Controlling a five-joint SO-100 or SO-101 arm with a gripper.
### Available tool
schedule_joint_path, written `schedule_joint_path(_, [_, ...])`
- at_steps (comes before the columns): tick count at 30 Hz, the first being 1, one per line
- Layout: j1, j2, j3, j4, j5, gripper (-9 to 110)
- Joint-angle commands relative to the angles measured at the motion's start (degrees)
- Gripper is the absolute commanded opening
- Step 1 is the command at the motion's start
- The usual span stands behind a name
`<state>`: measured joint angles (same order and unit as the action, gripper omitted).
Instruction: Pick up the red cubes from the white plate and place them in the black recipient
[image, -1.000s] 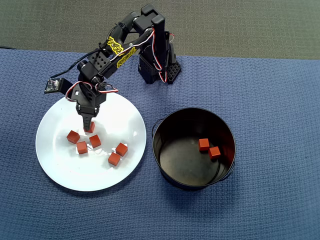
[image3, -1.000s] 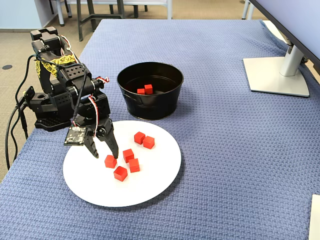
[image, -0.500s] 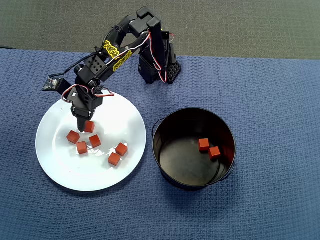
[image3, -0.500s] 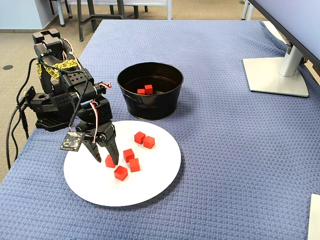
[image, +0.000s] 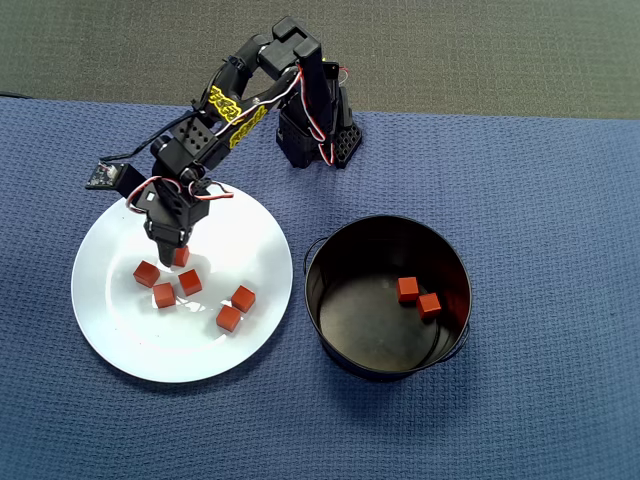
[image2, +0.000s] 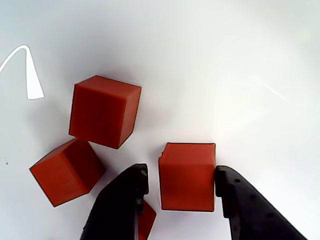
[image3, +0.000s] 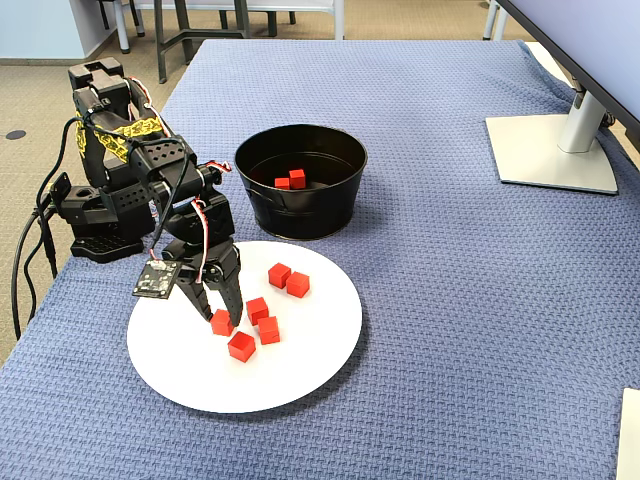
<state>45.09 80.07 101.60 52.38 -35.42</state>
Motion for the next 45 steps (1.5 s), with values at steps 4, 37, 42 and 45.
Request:
schedule_joint_path(4, [-1.1,1.8,-1.9,0.3,1.1,0])
schedule_joint_path(37, [-54.7,30.1,-14.1,23.1,29.7,34])
schedule_joint_path(42, [-34.3,28.7,-13.4,23.4,21.1,26])
schedule_joint_path(45, [-25.7,25.5,-10.8,20.0,14.9,26])
